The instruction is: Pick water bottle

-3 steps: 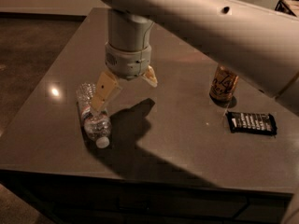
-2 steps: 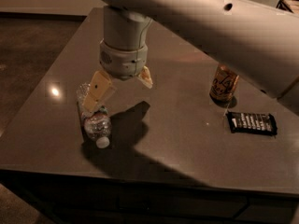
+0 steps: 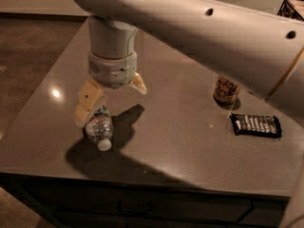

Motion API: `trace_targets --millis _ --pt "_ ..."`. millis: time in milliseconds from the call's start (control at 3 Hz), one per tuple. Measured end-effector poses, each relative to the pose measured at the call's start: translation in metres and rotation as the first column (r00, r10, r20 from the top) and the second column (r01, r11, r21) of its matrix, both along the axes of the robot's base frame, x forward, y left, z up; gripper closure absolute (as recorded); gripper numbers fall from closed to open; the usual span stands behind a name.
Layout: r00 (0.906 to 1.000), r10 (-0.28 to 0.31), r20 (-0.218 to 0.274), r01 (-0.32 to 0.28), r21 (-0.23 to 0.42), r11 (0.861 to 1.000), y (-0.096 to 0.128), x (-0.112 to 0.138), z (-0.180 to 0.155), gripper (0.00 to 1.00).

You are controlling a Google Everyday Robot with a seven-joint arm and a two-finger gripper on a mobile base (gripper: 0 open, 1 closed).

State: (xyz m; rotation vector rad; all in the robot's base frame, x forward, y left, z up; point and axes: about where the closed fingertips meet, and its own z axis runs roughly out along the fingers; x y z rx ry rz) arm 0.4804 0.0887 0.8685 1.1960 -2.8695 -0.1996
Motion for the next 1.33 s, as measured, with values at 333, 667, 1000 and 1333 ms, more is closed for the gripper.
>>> trace_targets --millis 333,667,1000,1333 --pt "0.9999 -0.009 0.006 0.009 -0.026 1.0 0.008 0.004 -0.007 0.0" --pt "0.9999 -0.017 0.003 0.017 -0.044 0.999 0.013 0.006 -0.011 0.0" --pt "0.9997 -0.025 -0.008 0.024 -0.053 0.998 0.02 0.002 -0.016 0.25" --pt "0.9995 -0.03 -0.01 0.029 -0.056 0.998 0.021 0.001 -0.017 0.47"
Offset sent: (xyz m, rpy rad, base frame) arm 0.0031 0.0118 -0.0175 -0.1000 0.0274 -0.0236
